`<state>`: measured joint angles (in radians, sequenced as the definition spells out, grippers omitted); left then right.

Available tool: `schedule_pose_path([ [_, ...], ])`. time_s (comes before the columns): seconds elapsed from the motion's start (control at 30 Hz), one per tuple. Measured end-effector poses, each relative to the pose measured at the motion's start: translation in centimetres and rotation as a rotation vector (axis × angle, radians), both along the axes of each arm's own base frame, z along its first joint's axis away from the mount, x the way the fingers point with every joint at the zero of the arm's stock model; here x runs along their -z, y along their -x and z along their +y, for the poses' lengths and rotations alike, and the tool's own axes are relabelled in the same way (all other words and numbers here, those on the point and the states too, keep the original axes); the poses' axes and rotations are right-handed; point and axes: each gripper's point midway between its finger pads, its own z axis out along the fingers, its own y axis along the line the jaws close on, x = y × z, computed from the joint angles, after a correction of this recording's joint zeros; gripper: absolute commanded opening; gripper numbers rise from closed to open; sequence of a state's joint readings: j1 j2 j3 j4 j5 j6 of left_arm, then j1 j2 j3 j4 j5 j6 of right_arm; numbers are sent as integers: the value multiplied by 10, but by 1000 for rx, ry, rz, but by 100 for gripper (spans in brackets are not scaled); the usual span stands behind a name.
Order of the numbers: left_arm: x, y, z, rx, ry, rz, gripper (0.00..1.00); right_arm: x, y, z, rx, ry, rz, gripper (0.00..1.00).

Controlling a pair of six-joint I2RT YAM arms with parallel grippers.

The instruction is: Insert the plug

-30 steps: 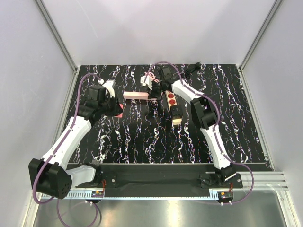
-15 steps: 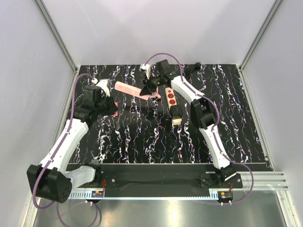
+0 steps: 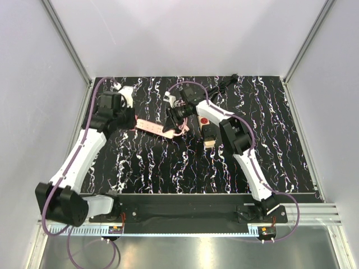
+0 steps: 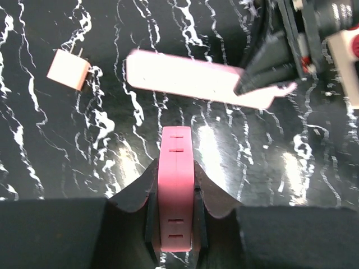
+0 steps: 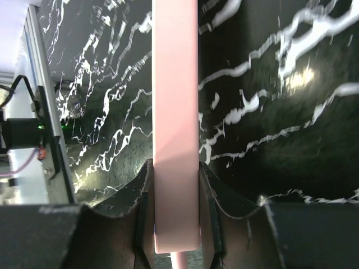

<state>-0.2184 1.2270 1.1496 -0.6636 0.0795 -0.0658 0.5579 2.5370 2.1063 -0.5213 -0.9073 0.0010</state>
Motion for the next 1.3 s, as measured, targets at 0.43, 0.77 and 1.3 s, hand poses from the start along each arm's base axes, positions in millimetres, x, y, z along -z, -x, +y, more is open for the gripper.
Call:
schedule_pose_path([
  [0.43,73,-38,-12,69,-92,145,0,-3,14,0,65,-3,154,0],
  [0.77,94,-68,-23,200,-100,173,0,-6,22,1,31,-43,218,0],
  [1.3,104,-72,-18,208,-32,168,0,-12,23,1,11,-99,307,0],
])
